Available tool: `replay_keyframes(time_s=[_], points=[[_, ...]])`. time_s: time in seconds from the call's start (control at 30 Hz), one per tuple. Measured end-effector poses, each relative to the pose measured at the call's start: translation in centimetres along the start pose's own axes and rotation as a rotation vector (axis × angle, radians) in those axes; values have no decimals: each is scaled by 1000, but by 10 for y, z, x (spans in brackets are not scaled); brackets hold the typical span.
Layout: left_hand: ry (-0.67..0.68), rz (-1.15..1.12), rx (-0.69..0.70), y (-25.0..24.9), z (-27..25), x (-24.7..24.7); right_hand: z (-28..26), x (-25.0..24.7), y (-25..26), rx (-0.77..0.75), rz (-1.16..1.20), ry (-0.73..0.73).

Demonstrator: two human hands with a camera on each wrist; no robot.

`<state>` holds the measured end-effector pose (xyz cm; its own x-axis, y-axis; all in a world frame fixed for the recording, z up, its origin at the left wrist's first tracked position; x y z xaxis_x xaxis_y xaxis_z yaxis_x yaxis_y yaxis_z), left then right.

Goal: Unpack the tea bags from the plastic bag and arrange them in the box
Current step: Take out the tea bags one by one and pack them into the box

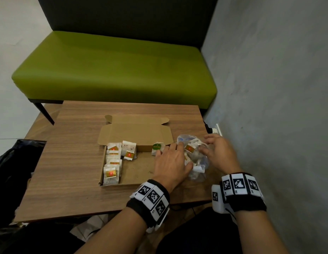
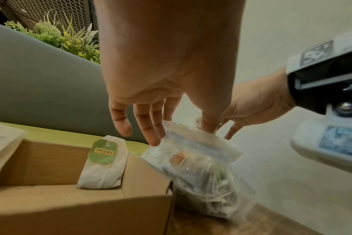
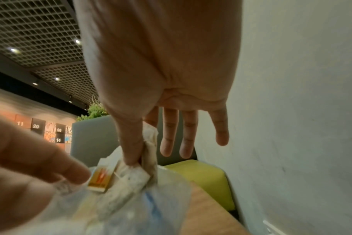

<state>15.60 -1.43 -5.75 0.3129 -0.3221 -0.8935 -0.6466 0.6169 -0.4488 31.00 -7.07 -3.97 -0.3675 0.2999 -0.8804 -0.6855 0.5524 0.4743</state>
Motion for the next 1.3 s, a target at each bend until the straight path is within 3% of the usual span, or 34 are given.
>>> replay_keyframes(time_s=[0.23,0.33,0.47,0.63,0.73,0.83,1.1,1.3], points=[[52,-67,5,-1,0,0,-5,-34,5,-14,188,-109],[-25,-138,11,4,-2,-12,-8,-38,6,-45,234,-87],[-168,-434,63,13,-9,-43,-15,-41,22,-109,356,66],[-7,-704,82,29,-18,-60,-25,-27,55,-188,519,326],[55,-798,62,43,-24,-59,-31,-18,75,-218,586,368],[23,-1011,-40,56,-35,-59,-33,-6,85,-190,695,327],[-241,-1267,-313,91,-48,-59,-49,21,106,-51,813,-7],[-197,-1402,-333,99,-54,-57,-62,43,128,-175,752,73]])
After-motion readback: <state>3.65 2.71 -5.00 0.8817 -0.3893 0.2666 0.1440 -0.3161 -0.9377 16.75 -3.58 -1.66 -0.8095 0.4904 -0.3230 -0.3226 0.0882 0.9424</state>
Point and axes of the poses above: each hand's wrist, its own z-axis towards the middle knuckle, its own x-axis out of the palm, y = z × x, the point moved 5 cm from there along z, towards the middle knuckle, and after that the axes turned 5 degrees about -y, right-handed, at the moved point
